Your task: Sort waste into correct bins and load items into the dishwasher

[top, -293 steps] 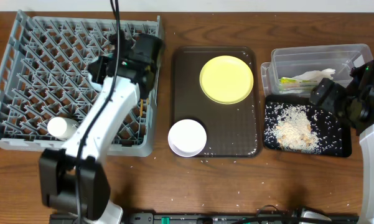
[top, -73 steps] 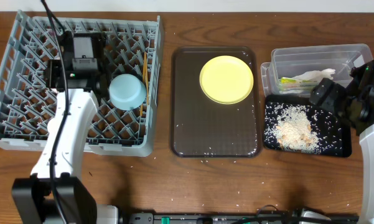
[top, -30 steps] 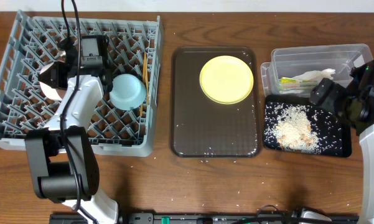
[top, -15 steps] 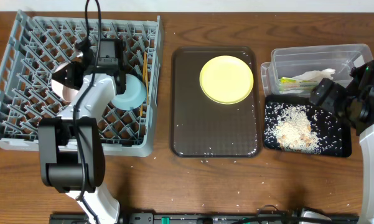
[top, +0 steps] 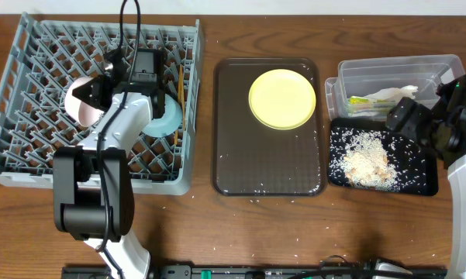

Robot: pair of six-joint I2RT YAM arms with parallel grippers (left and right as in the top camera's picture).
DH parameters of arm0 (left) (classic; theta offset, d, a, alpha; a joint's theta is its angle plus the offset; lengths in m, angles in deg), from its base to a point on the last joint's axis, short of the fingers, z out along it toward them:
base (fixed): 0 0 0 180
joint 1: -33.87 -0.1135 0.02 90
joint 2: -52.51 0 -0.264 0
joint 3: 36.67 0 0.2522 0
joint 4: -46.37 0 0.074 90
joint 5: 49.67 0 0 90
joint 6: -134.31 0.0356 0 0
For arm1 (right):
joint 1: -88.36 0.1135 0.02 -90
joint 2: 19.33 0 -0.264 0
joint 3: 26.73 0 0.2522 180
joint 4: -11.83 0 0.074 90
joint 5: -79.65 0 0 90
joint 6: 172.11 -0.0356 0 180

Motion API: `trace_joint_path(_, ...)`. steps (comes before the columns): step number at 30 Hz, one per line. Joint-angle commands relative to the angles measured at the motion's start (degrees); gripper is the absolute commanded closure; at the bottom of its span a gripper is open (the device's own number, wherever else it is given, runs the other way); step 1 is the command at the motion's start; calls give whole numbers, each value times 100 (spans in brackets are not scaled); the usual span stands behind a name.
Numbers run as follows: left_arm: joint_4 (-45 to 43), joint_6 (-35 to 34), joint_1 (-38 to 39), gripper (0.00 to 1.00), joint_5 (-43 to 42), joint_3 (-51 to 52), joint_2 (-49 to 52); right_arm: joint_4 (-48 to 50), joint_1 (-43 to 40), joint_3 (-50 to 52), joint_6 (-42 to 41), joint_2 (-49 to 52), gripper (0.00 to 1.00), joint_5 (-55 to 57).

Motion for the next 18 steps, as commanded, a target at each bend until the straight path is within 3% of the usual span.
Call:
trace_joint_path(1, -24, -125, 42, 92, -234, 33, -44, -4, -66, -46, -74, -59, 1, 0)
trace_joint_path(18, -114, -315, -487, 92, 413, 33, -157, -4, -66, -46, -74, -59, 1, 0)
